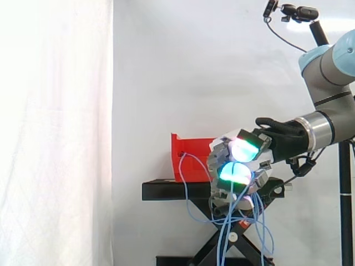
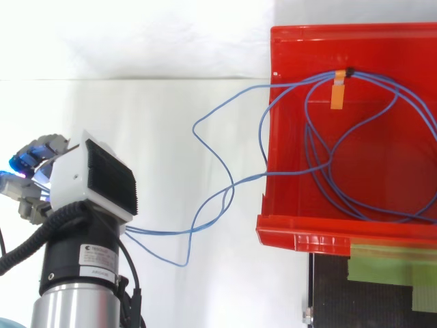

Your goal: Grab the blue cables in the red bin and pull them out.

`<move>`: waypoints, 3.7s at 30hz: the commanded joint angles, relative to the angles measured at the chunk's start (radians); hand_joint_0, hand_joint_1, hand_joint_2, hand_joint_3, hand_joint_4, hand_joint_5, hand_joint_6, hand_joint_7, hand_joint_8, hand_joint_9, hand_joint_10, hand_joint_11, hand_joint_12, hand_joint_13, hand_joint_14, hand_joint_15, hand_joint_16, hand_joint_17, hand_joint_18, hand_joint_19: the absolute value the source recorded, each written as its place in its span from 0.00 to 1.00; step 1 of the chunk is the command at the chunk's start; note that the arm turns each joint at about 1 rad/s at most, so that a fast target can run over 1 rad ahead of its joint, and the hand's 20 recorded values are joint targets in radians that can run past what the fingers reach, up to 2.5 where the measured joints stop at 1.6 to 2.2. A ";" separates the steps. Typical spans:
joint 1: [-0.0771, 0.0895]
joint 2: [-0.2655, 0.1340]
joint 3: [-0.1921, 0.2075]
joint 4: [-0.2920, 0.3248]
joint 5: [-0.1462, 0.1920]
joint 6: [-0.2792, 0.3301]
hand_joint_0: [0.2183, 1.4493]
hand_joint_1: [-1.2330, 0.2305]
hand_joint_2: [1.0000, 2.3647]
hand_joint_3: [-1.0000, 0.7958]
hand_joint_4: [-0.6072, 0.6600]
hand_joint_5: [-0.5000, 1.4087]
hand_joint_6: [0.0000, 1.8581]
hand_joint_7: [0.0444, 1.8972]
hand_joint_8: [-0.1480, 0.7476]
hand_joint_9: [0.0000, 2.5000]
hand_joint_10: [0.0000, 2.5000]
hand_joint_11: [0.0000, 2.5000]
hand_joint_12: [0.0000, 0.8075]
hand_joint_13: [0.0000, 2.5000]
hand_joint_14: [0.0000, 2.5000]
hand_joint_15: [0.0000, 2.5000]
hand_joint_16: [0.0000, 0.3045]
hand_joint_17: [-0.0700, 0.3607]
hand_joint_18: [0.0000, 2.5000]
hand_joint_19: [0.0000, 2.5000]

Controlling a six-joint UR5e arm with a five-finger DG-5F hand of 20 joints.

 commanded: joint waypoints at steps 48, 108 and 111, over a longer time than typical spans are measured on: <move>0.020 0.000 0.075 0.380 -0.035 -0.064 0.63 0.22 0.00 0.00 0.44 0.50 0.76 0.18 0.37 0.43 0.09 0.66 0.35 0.51 0.40 0.58 0.14 0.38 0.41 0.41; 0.060 -0.007 -0.264 0.497 0.068 -0.010 0.62 0.21 0.00 0.06 0.41 0.51 0.80 0.19 0.37 0.39 0.25 0.62 0.35 0.50 0.41 0.57 0.14 0.39 0.39 0.41; 0.060 -0.007 -0.264 0.497 0.092 -0.001 0.62 0.21 0.00 0.07 0.42 0.51 0.81 0.18 0.37 0.39 0.25 0.61 0.34 0.50 0.41 0.57 0.14 0.39 0.39 0.41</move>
